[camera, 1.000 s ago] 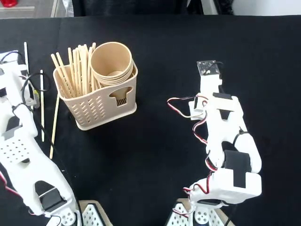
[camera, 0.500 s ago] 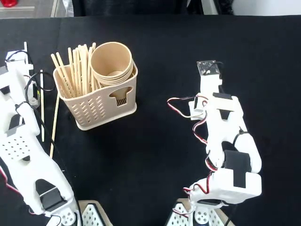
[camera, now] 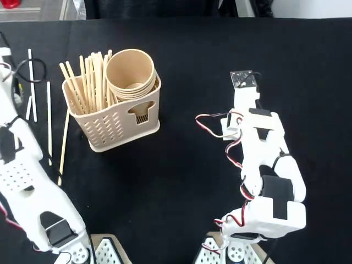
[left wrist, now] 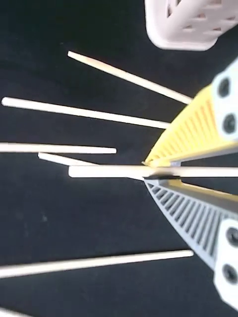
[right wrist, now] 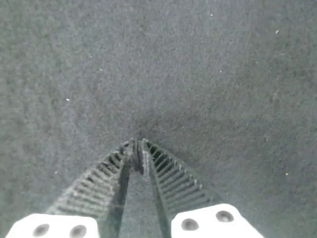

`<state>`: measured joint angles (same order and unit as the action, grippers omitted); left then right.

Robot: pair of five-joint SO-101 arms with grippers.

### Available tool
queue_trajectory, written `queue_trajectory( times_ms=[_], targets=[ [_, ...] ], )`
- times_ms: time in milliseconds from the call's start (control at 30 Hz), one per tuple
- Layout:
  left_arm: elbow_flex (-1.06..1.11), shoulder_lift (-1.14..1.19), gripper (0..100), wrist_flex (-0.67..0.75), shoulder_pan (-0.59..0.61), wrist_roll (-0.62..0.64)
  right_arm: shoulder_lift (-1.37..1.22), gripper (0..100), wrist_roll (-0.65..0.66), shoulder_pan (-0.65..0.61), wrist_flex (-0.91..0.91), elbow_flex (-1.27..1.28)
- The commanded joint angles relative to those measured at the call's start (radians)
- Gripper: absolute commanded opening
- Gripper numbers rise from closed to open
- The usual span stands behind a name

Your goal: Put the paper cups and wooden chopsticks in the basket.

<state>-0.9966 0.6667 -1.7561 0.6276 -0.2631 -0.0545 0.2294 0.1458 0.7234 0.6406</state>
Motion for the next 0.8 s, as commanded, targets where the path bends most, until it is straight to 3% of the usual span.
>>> queue_trajectory(
  times_ms=[0,167,333,533,767],
  targets=[
    [0.211,-0.264,3,-0.008,0.005,0.041,0.012,1.3,0.009,0.008,-0.008,-0.005],
    [0.530,-0.623,3,0.017,-0.047,0.037,0.012,1.3,0.009,0.008,-0.008,-0.005],
    [0.800,-0.970,3,0.229,-0.076,0.044,0.012,1.3,0.009,0.008,-0.008,-0.005],
    [1.299,-1.370,3,0.684,-0.093,0.046,0.010,1.3,0.009,0.008,-0.006,-0.005],
    [1.797,-1.834,3,1.353,-0.217,0.046,0.010,1.3,0.009,0.008,-0.009,-0.005]
  ],
)
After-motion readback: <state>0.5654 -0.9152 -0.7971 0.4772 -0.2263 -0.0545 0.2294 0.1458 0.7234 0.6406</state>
